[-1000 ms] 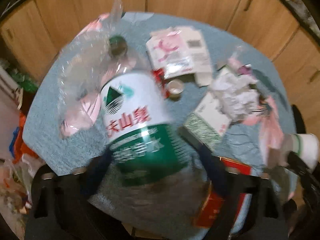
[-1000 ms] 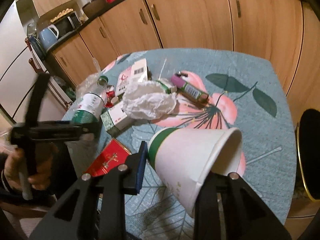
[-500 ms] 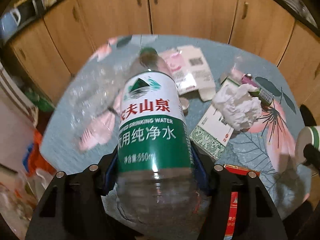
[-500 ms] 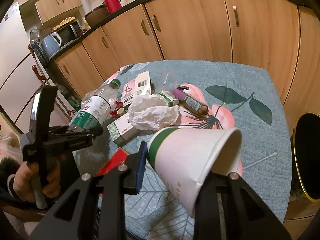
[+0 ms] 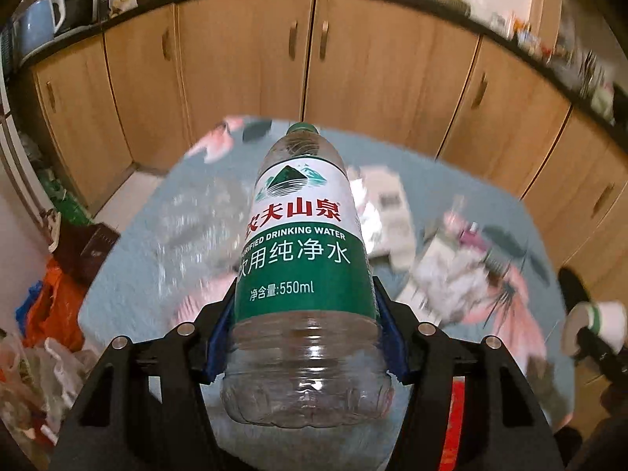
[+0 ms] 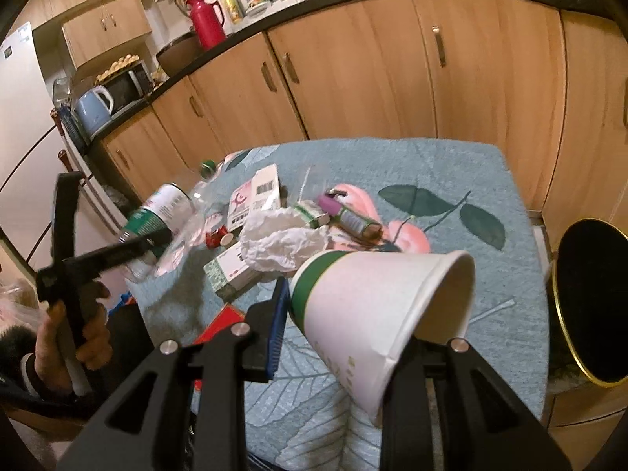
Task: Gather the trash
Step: 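Carry the white paper cup to the black bin and release it with the right tool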
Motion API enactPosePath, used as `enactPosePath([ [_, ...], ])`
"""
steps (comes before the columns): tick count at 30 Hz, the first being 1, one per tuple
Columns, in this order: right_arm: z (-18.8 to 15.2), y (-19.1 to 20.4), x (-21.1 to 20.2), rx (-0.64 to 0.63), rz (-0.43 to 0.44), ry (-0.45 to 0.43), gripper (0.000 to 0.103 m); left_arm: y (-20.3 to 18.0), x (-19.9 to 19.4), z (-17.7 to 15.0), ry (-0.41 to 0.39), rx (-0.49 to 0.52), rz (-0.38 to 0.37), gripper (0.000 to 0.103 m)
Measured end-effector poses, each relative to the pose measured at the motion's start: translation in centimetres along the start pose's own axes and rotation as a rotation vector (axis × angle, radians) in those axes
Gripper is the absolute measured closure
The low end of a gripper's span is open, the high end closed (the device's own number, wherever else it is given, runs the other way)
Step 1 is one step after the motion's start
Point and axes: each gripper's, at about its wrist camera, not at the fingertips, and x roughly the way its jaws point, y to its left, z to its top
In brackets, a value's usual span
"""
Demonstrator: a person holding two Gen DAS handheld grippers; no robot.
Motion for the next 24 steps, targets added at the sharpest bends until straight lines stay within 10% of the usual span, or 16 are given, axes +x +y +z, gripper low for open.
enactPosePath([
  [12, -0.9, -12.4, -7.6, 0.227, -0.226, -0.113, 0.076, -12.9, -2.8, 1.4, -0.086, 0.274, -0.201, 0.044],
  [24, -3.3, -28.3, -3.1, 0.41, -0.408, 0.096, 0.076, -28.2, -2.3, -1.9, -0.002, 0.535, -0.407, 0.044],
])
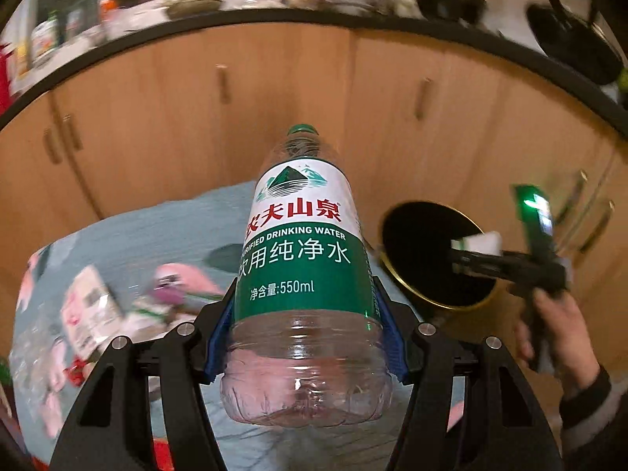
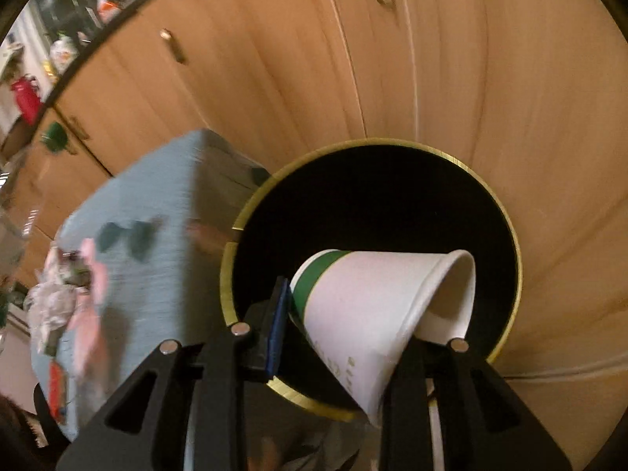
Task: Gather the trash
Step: 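Carry the white paper cup to the black bin and release it with the right tool, then carry the water bottle over the bin and release it with the left tool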
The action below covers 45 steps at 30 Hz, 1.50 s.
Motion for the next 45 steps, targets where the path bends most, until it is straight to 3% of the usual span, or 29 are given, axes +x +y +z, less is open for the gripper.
enactPosePath([
  [1, 0.1, -0.4, 0.7, 0.005, -0.023, 0.013, 0.073, -1.0, 0.7, 0.2, 0.014, 0.017, -0.005, 0.044],
  [4, 0.2, -1.3, 1.6, 0.008, -0.067, 0.012, 0.021, -2.8, 2.3, 0.5, 0.042, 0.047, -0.034, 0.044],
  [8, -0.4, -1.4, 1.1, -0.016, -0.1, -0.01, 0.021, -5.0, 4.2, 0.6, 0.076, 0.089, -0.063, 0.044],
  [17, -4.8, -2.4, -6.5, 0.039, -0.088, -0.185, 0.021, -8.7, 8.0, 0.4, 0.171, 0.18, -0.163, 0.044],
  [27, -8.5, -4.1, -11.8, 0.108, -0.112, -0.298, 0.021, -12.8, 16.0, 2.1, 0.39, 0.259, -0.31, 0.044],
  [34, -9.0, -4.4, -12.9, 0.117, -0.109, -0.322, 0.021, -14.5, 21.9, 2.5, 0.528, 0.245, -0.335, 0.044],
  [41, -8.8, -3.7, -13.3, 0.123, -0.101, -0.328, 0.021, -14.6, 24.8, 3.3, 0.554, 0.192, -0.31, 0.043],
  [44, -8.8, -3.0, -14.0, 0.113, -0.108, -0.337, 0.019, -13.8, 24.5, 3.9, 0.545, 0.179, -0.363, 0.041],
  [45, -8.8, -2.8, -14.2, 0.112, -0.106, -0.341, 0.019, -13.5, 24.3, 4.1, 0.536, 0.174, -0.371, 0.035],
])
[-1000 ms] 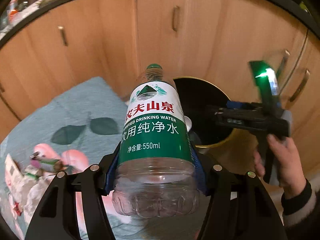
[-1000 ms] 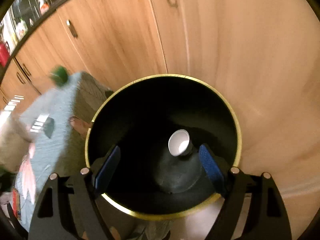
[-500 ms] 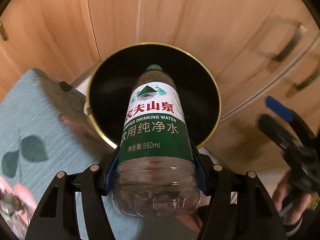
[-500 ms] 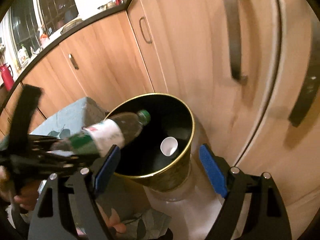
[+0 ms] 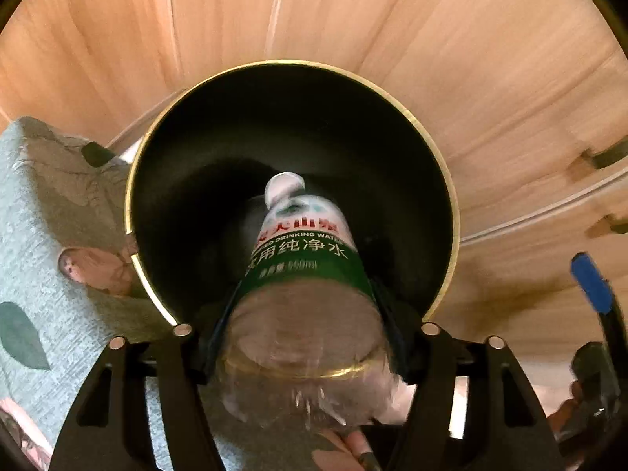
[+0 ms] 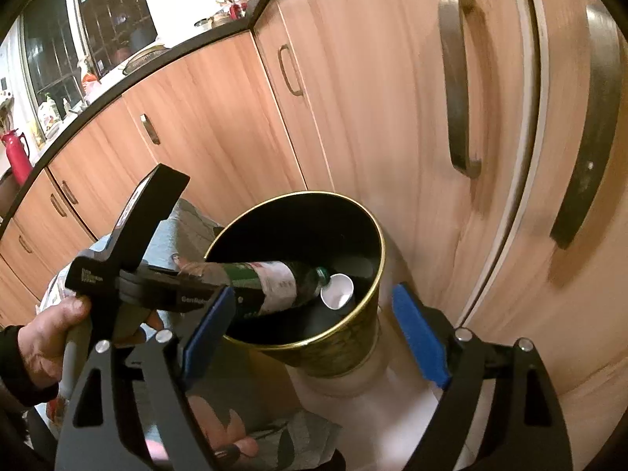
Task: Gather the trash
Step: 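Carry the water bottle over the bin and release it with the left tool, then grasp the red cigarette pack with the right tool while the left tool grasps the plastic bag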
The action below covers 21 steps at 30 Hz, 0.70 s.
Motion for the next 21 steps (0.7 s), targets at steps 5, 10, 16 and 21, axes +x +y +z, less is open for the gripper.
enactPosePath([
  [5, 0.4, 2.1, -1.6, -0.032, 0.01, -0.02, 0.019, 0.2, -3.6, -0.7, -0.107, 0.024, 0.05, 0.018],
  [10, 1.0, 5.4, -2.5, -0.08, 0.064, -0.015, 0.019, 3.1, -8.5, -3.4, -0.198, -0.018, 0.103, 0.017],
  [16, -0.5, 15.9, 0.0, -0.288, 0.309, 0.081, 0.019, 10.8, -18.3, -12.9, -0.327, -0.197, 0.175, 0.009],
  [21, -5.3, 26.6, 2.2, -0.438, 0.551, 0.256, 0.019, 19.0, -26.4, -23.8, -0.449, -0.387, 0.301, 0.009],
])
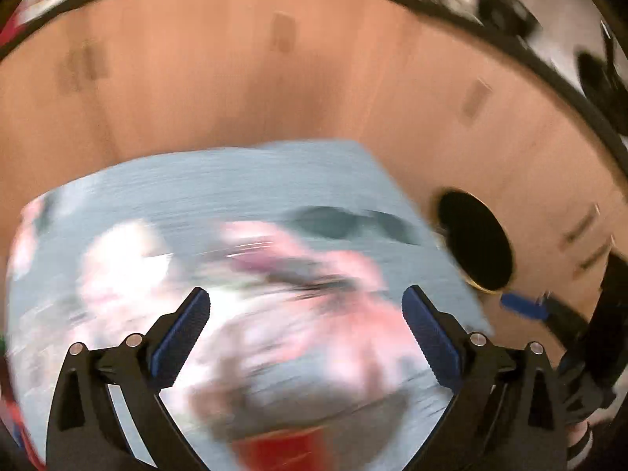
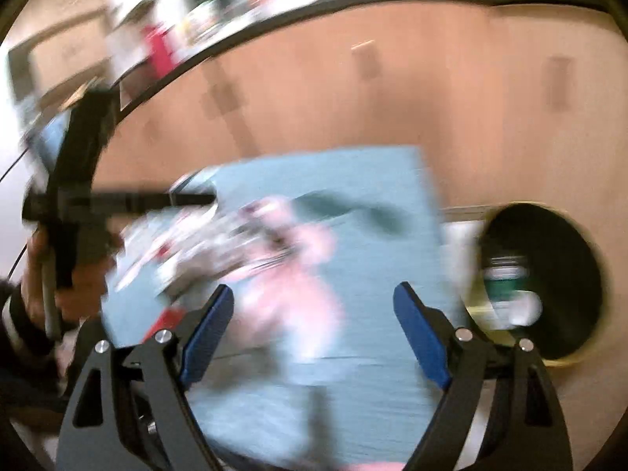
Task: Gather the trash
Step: 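Grasp the red cigarette pack with the right tool while the left tool grasps the plastic bag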
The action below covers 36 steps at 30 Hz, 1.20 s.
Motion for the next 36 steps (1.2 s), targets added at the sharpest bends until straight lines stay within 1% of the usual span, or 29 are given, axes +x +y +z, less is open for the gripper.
enactPosePath([
  [1, -0.2, 2.2, 1.7, -0.025, 0.053, 0.041, 0.019, 2.4, -1.5, -0.9, -0.031, -0.029, 0.049, 0.009],
  [2, -0.3, 3.7, 2.9, -0.043, 0.067, 0.065, 0.019, 5.2, -3.1, -1.9, -0.061, -0.064, 0.119, 0.009],
  [3, -0.6, 5.7, 4.4, -0.067, 0.07, 0.1, 0.019, 7.1, -4.1, -2.9, -0.076, -0.092, 0.162, 0.008],
  [5, -1.4, 7.9, 6.1, -0.065, 0.088, 0.152, 0.016, 9.9, -5.3, -4.5, -0.088, -0.128, 0.219, 0.008],
  [6, -1.7, 9.0, 7.1, -0.049, 0.095, 0.183, 0.015, 11.7, -5.8, -5.7, -0.091, -0.151, 0.261, 0.008],
  [7, -1.8, 9.8, 7.8, -0.04, 0.082, 0.207, 0.015, 12.9, -6.4, -6.2, -0.089, -0.162, 0.278, 0.008],
  [8, -1.9, 10.5, 8.2, -0.032, 0.064, 0.222, 0.015, 14.1, -6.7, -7.3, -0.088, -0.178, 0.29, 0.009],
  [9, -2.0, 11.0, 8.6, -0.016, 0.043, 0.24, 0.014, 15.1, -7.1, -7.9, -0.093, -0.2, 0.286, 0.009],
  [11, -2.5, 12.1, 9.2, 0.012, -0.004, 0.276, 0.003, 16.8, -7.7, -8.8, -0.107, -0.224, 0.265, 0.009],
  [13, -3.1, 13.3, 10.3, 0.014, -0.097, 0.321, 0.003, 17.2, -8.2, -9.2, -0.125, -0.234, 0.257, 0.009],
  [14, -3.3, 14.1, 11.1, 0.029, -0.146, 0.361, 0.003, 17.5, -8.3, -9.3, -0.132, -0.236, 0.245, 0.009],
  [16, -4.2, 14.8, 12.5, 0.041, -0.205, 0.426, 0.003, 17.5, -8.2, -10.0, -0.135, -0.234, 0.222, 0.009],
  [17, -4.4, 15.9, 13.1, -0.019, -0.276, 0.427, 0.004, 17.6, -8.1, -10.2, -0.132, -0.227, 0.214, 0.008],
  [18, -4.5, 16.5, 13.5, -0.055, -0.309, 0.419, 0.005, 17.7, -8.4, -10.4, -0.129, -0.221, 0.213, 0.009],
  [19, -4.6, 16.7, 13.6, -0.068, -0.335, 0.415, 0.014, 17.8, -8.5, -10.6, -0.128, -0.217, 0.213, 0.009],
  [20, -4.6, 16.7, 13.5, -0.07, -0.345, 0.406, 0.018, 17.8, -8.5, -10.7, -0.129, -0.216, 0.211, 0.009],
  [21, -4.4, 16.8, 13.5, -0.07, -0.337, 0.402, 0.022, 18.0, -8.6, -11.0, -0.13, -0.218, 0.207, 0.009],
  [23, -4.1, 16.7, 13.1, -0.063, -0.313, 0.392, 0.038, 18.5, -8.8, -11.2, -0.134, -0.229, 0.203, 0.009],
  [28, -3.9, 16.2, 13.0, -0.082, -0.295, 0.411, 0.039, 20.5, -9.7, -11.5, -0.152, -0.287, 0.225, 0.008],
  [29, -3.9, 16.1, 12.8, -0.079, -0.282, 0.41, 0.039, 21.1, -10.0, -11.5, -0.158, -0.305, 0.238, 0.008],
  [30, -3.8, 16.0, 12.5, -0.065, -0.249, 0.407, 0.039, 21.6, -10.3, -11.5, -0.164, -0.319, 0.245, 0.008],
  [32, -3.2, 15.8, 11.4, -0.051, -0.219, 0.376, 0.039, 22.6, -10.6, -11.4, -0.173, -0.344, 0.257, 0.008],
  [36, -1.9, 13.8, 9.2, -0.016, -0.171, 0.331, 0.039, 23.9, -10.4, -10.9, -0.164, -0.379, 0.264, 0.009],
])
